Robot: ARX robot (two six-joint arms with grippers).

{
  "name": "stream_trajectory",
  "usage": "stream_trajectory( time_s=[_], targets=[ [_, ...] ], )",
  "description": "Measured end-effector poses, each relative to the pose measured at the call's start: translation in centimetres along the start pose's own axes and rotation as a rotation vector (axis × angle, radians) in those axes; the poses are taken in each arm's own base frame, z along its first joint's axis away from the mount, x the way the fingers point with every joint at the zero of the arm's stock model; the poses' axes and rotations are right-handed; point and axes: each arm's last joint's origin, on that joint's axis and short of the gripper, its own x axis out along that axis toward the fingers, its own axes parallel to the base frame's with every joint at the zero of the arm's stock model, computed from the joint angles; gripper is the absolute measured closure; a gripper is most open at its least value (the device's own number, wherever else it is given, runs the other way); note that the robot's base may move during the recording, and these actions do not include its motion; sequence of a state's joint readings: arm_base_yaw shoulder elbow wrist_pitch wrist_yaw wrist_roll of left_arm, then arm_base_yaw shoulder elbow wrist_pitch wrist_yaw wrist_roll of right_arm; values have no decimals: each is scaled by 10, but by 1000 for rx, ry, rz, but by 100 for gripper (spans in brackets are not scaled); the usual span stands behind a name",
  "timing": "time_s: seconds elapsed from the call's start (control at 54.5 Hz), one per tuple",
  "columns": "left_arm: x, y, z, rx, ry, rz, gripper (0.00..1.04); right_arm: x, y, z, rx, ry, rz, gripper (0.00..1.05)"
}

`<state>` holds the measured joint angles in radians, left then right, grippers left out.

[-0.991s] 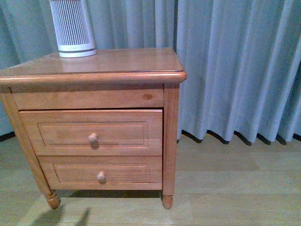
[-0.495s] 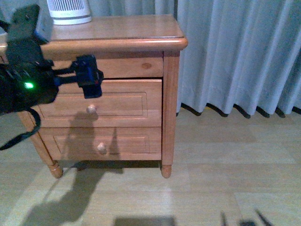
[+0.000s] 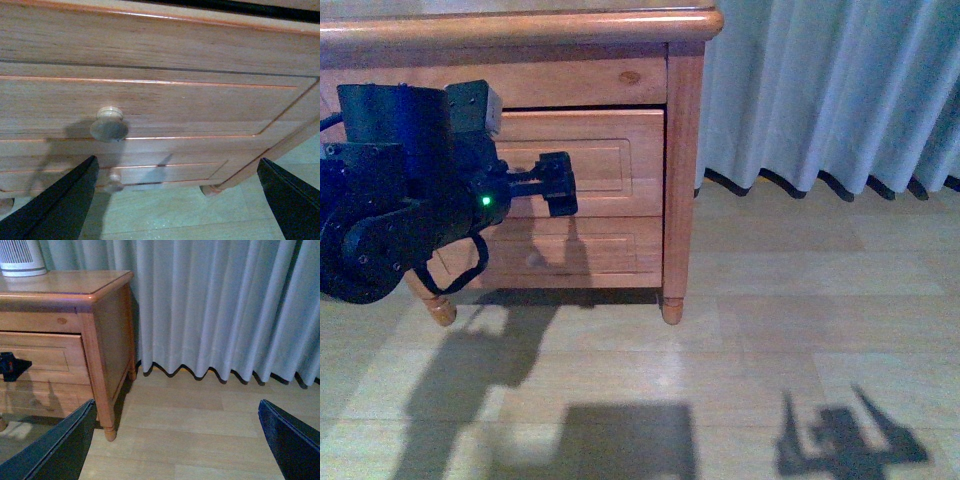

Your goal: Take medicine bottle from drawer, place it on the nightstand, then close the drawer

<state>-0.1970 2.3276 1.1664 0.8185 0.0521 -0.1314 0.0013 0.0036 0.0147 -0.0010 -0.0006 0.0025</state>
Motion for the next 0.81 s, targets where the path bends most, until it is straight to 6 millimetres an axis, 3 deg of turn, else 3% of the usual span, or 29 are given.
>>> stream_trajectory(
  time_s=[0.312, 0.807],
  targets=[
    [21, 14, -6, -13, -16, 56, 6, 0, 0, 0, 0, 0, 0, 7],
    [26, 24, -9, -26, -27, 83, 8, 0, 0, 0, 0, 0, 0, 7]
  ],
)
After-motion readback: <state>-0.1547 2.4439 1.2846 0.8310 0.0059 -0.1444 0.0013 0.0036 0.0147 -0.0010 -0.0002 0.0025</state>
